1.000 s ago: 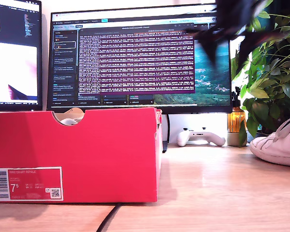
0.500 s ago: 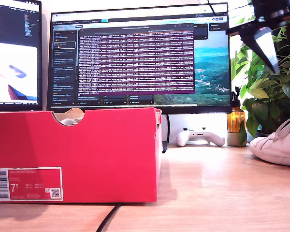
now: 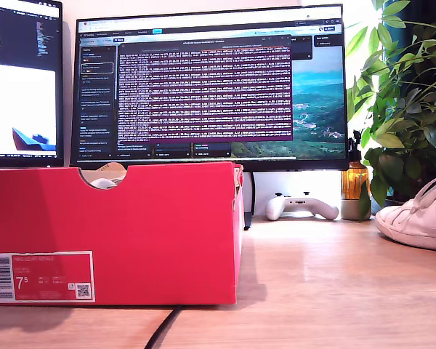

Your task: Pack the white shoes by picking the first shoe and placing it inside the red shoebox, left side, then picking and rotating the second shoe and placing it in the shoebox

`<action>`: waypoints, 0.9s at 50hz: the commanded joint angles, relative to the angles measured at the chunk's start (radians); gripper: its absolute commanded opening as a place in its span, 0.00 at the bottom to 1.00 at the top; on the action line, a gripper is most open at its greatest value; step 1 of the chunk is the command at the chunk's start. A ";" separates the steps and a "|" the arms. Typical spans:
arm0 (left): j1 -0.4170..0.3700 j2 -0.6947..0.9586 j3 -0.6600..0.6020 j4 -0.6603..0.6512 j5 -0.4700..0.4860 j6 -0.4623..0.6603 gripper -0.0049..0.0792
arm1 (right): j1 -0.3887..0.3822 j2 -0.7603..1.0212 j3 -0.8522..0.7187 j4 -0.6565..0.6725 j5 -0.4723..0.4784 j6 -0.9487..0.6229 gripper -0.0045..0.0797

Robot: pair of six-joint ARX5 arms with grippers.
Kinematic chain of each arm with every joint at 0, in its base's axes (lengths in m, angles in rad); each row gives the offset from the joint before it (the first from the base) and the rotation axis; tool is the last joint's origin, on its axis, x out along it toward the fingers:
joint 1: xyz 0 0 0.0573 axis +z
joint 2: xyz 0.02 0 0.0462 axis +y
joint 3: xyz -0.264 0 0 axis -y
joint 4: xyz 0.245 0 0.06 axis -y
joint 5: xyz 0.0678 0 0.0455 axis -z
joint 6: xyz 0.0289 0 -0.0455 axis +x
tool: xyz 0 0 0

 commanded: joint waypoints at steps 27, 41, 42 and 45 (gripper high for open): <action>-0.002 0.003 0.003 0.006 0.003 0.003 0.04 | -0.168 0.004 -0.092 0.230 -0.111 -0.155 0.62; -0.002 0.003 0.003 0.006 0.003 0.003 0.04 | -0.189 0.098 -0.118 0.337 -0.156 -0.222 0.62; -0.002 0.003 0.003 0.006 0.003 0.003 0.04 | -0.189 0.108 -0.118 0.343 -0.163 -0.224 0.62; -0.002 0.003 0.003 0.006 0.003 0.003 0.04 | -0.190 0.138 -0.118 0.344 -0.169 -0.223 0.62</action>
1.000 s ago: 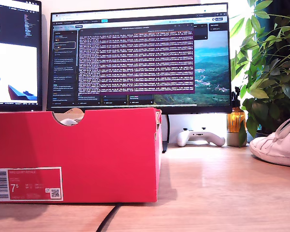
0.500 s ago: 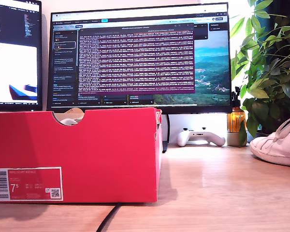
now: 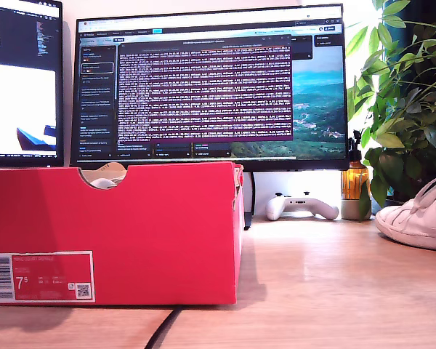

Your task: Pack the white shoes by picking the first shoe and placing it inside the red shoebox, left side, then picking and rotating the second shoe and placing it in the shoebox

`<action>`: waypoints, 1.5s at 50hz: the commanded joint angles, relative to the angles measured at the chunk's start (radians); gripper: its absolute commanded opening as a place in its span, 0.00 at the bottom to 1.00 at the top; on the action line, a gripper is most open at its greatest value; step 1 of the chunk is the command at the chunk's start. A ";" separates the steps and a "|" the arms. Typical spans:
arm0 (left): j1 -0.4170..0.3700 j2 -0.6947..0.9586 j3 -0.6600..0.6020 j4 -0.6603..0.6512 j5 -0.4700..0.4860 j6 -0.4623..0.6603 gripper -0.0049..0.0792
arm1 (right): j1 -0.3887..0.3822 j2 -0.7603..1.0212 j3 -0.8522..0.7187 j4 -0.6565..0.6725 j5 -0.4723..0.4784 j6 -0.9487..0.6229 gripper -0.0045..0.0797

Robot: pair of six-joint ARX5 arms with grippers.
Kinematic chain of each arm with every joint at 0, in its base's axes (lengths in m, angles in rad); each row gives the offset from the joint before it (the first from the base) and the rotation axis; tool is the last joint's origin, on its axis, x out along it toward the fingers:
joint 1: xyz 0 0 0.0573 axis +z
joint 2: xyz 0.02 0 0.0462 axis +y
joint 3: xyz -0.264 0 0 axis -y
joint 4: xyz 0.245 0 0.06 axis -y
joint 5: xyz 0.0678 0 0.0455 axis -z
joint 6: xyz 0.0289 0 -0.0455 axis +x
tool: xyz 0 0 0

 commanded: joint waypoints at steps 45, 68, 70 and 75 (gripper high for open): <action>-0.002 0.003 0.003 0.006 0.002 0.002 0.04 | -0.055 0.159 -0.048 -0.013 -0.068 -0.066 0.04; -0.002 0.003 0.003 0.006 0.002 0.003 0.04 | -0.053 0.131 0.208 0.037 -0.139 -0.959 0.04; -0.002 0.003 0.003 0.006 0.002 0.002 0.04 | -0.053 0.131 0.235 0.035 -0.173 -1.001 0.04; -0.002 0.003 0.003 0.006 0.002 0.002 0.04 | -0.053 0.131 0.301 0.039 -0.255 -1.195 0.04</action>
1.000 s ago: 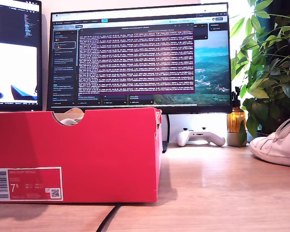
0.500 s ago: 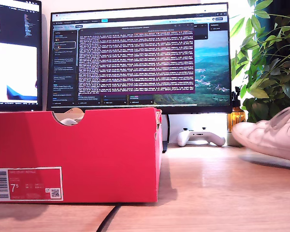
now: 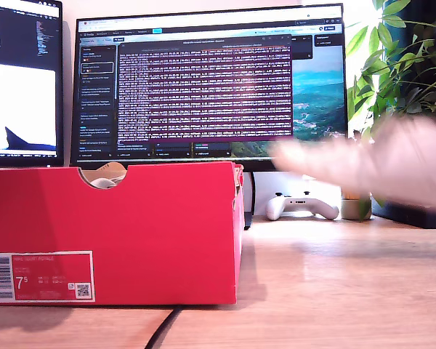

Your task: Pack the white shoes by picking the first shoe and placing it inside the red shoebox, left side, then picking and rotating the second shoe and placing it in the shoebox

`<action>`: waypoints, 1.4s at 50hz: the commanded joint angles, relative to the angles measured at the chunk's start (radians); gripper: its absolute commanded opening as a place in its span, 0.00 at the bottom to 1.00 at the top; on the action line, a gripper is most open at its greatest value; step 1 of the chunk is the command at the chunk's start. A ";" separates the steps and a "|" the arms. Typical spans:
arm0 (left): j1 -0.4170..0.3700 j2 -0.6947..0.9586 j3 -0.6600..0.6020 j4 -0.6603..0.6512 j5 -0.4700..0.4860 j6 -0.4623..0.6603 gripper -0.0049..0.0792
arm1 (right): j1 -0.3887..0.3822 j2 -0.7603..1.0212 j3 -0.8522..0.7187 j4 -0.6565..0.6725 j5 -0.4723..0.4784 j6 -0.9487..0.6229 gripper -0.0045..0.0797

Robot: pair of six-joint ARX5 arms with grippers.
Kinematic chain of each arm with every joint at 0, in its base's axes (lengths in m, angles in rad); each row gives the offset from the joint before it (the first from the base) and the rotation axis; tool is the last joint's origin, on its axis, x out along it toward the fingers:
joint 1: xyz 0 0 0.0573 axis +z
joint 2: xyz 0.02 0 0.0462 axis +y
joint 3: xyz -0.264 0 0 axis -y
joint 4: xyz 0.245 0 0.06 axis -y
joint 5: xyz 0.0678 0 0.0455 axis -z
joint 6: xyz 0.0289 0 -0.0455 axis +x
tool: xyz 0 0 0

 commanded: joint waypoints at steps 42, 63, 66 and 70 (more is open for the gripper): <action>-0.002 0.003 0.003 0.006 0.002 0.002 0.04 | 0.331 0.002 0.314 0.490 -0.351 -0.736 0.04; -0.002 0.003 0.003 0.006 0.002 0.002 0.04 | 0.456 0.125 0.326 0.641 -0.303 -0.789 0.04; -0.002 0.003 0.003 0.006 0.002 0.002 0.04 | 0.466 0.142 0.327 0.660 -0.289 -0.792 0.04; -0.002 0.003 0.003 0.006 0.002 0.002 0.04 | 0.481 0.164 0.327 0.678 -0.279 -0.812 0.04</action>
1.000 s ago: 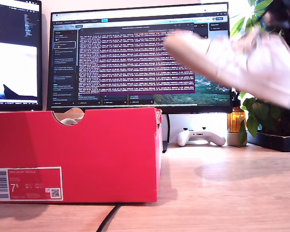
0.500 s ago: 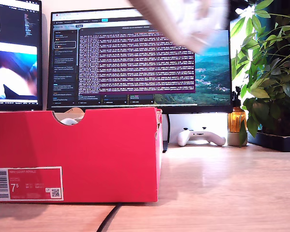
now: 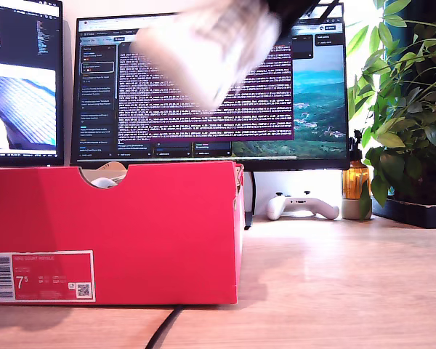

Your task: Pack the white shoes by picking the first shoe and placing it inside the red shoebox, left side, then picking and rotating the second shoe and placing it in the shoebox

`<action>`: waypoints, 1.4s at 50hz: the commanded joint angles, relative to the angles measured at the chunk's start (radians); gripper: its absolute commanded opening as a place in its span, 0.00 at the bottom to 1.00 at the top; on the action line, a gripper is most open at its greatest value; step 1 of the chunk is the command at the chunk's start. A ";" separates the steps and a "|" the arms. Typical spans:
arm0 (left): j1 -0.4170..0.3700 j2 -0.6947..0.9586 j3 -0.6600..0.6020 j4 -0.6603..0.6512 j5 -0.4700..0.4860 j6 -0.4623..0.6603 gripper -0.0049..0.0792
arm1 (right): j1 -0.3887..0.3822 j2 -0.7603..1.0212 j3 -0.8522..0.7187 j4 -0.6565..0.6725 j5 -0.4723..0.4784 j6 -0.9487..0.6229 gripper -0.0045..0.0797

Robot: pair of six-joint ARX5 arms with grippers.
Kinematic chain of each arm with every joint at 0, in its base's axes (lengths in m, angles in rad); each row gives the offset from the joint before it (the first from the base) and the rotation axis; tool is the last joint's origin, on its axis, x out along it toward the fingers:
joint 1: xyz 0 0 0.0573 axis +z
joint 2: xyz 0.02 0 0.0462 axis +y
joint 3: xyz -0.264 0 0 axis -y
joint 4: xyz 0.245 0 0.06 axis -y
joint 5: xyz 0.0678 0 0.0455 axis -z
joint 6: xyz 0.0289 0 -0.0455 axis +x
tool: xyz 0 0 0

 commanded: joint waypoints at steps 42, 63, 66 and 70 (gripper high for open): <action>-0.002 0.003 0.003 0.006 0.002 0.003 0.04 | 0.056 0.164 0.031 0.067 0.085 -0.146 0.04; -0.002 0.003 0.003 0.006 0.002 0.003 0.04 | 0.088 0.237 0.031 0.061 0.200 -0.212 0.04; -0.002 0.003 0.003 0.006 0.002 0.003 0.04 | 0.088 0.237 0.031 0.058 0.218 -0.229 0.04; -0.002 0.003 0.003 0.006 0.002 0.003 0.04 | 0.089 0.237 0.031 0.059 0.234 -0.230 0.04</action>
